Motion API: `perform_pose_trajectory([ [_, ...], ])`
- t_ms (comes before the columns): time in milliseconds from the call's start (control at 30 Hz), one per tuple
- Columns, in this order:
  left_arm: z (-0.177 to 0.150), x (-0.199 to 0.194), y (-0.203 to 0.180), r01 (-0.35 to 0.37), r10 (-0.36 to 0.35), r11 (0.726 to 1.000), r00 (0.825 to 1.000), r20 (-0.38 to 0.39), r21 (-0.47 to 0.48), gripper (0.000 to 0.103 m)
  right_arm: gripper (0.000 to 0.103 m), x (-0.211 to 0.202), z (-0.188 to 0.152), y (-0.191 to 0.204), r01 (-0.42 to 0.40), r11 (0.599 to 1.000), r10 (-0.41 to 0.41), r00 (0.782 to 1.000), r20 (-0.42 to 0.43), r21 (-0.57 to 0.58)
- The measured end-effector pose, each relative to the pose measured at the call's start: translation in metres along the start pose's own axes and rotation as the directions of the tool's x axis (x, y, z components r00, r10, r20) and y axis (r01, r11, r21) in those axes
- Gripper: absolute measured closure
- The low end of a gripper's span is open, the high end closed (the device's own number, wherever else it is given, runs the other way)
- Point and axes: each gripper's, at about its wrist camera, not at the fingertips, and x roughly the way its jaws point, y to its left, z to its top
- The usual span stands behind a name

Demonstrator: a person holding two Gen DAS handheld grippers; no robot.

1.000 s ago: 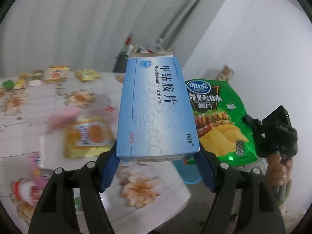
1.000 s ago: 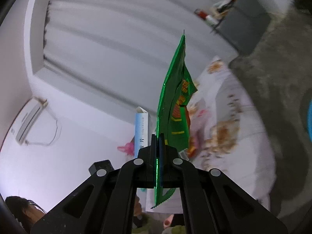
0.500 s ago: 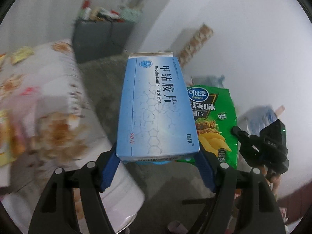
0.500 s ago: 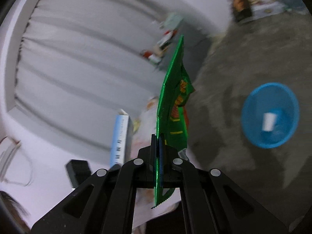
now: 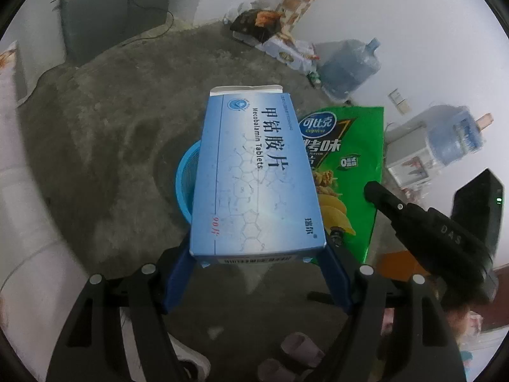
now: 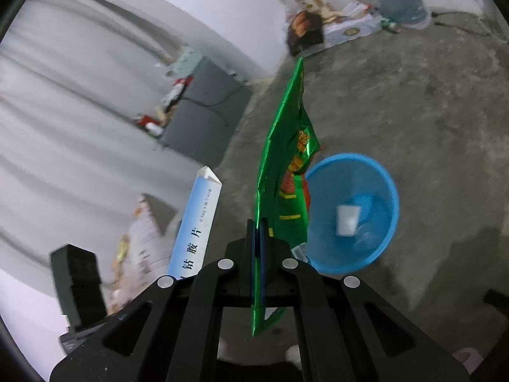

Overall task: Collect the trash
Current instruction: 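Open the right tool to drop the green chip bag into the wastebasket, then grasp the pink mesh cloth with the left tool while the right tool grasps a clear plastic bag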

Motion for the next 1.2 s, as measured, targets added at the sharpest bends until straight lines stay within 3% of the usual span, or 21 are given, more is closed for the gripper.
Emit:
perform_pose_trajectory([
  [67,0.005,0.016,-0.005,-0.014,0.014,1.0,1.0,-0.005,0.014,0.031,0.097,0.023,0.0,-0.005,0.057,0.998,-0.056,0.998,0.016,-0.034],
  [133,0.015,0.04,-0.004,-0.028,0.028,1.0,0.999,-0.021,0.014,0.02,0.09,0.042,0.0,-0.011,0.125,0.99,-0.124,0.992,0.032,-0.06],
  [167,0.018,0.05,0.0,-0.038,0.038,0.999,0.999,-0.021,0.001,0.018,0.071,0.057,-0.002,-0.018,0.166,0.984,-0.165,0.986,0.03,-0.068],
  [233,0.02,0.063,0.003,-0.038,0.037,0.999,0.999,-0.024,-0.037,0.018,0.058,0.071,-0.007,-0.029,0.21,0.975,-0.209,0.978,0.016,-0.071],
  [300,0.016,0.066,0.005,-0.022,0.019,0.997,0.999,-0.04,-0.069,0.018,0.058,0.075,-0.012,-0.039,0.245,0.968,-0.246,0.969,-0.013,-0.054],
  [400,0.01,0.048,0.005,0.019,-0.019,0.998,1.0,-0.002,-0.052,0.018,0.058,0.068,-0.018,-0.05,0.224,0.975,-0.224,0.975,-0.009,-0.018],
  [567,0.006,0.016,0.001,0.009,-0.007,1.0,0.998,0.062,-0.025,0.018,0.058,0.046,-0.022,-0.049,0.217,0.976,-0.217,0.976,0.009,-0.025],
  [733,-0.006,-0.028,0.001,0.013,-0.014,1.0,0.993,0.118,0.01,0.018,0.058,0.051,-0.023,-0.045,0.209,0.976,-0.208,0.978,0.022,-0.057],
  [1000,-0.045,-0.113,0.033,0.016,-0.009,1.0,0.972,0.236,-0.026,0.018,0.055,0.04,-0.031,-0.011,0.166,0.978,-0.165,0.986,0.014,-0.124],
  [1200,-0.08,-0.168,0.059,0.008,0.016,0.997,0.948,0.318,-0.076,0.014,0.047,0.023,-0.038,0.044,0.09,0.967,-0.09,0.996,0.013,-0.238],
])
